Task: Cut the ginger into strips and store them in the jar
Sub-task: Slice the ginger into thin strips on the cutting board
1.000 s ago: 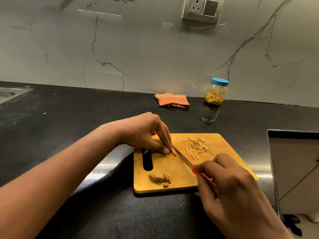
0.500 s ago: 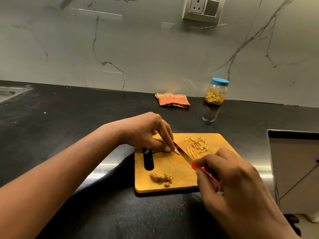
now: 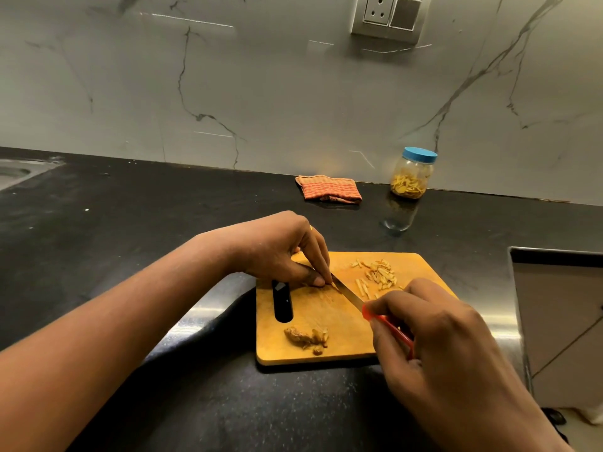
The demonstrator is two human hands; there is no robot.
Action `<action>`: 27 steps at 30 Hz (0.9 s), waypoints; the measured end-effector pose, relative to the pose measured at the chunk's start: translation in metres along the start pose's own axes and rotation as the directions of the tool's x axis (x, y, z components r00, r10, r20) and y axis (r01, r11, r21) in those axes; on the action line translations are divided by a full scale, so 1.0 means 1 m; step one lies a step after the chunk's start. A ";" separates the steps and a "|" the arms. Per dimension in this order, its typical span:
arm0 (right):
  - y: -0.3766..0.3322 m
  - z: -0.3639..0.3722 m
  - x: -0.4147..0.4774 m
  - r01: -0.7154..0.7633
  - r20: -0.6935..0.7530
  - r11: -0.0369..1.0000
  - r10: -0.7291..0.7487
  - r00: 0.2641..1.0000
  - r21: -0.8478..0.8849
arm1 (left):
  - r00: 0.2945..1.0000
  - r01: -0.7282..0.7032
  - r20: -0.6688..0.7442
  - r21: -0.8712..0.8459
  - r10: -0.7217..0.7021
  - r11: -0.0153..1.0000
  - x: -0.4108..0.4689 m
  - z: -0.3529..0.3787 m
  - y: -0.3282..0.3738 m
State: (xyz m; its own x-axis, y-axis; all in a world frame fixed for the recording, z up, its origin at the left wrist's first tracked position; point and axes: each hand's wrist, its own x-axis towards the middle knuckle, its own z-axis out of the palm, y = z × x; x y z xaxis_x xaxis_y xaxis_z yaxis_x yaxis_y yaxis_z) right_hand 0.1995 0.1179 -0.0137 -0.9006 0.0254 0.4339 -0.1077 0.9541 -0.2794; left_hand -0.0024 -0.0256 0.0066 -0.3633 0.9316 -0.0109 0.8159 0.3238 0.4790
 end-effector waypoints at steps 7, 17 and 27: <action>0.003 -0.001 0.001 0.036 0.028 0.999 -0.035 0.999 -0.020 | 1.000 -0.001 -0.006 0.026 0.002 1.000 0.001 0.001 0.000; 0.009 0.006 0.008 0.070 0.103 0.996 -0.064 0.993 -0.058 | 1.000 -0.010 -0.014 0.069 0.011 0.998 0.000 0.000 0.002; 0.015 -0.002 -0.007 0.050 0.009 0.998 -0.050 0.999 -0.026 | 1.000 -0.003 0.002 -0.003 0.003 1.000 -0.002 -0.002 0.000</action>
State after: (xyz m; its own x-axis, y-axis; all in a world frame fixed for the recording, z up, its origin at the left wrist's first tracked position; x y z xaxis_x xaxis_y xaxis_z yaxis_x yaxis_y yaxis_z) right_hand 0.2055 0.1329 -0.0192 -0.8979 -0.0246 0.4395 -0.1413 0.9617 -0.2348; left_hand -0.0028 -0.0274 0.0082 -0.3600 0.9329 -0.0118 0.8155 0.3208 0.4817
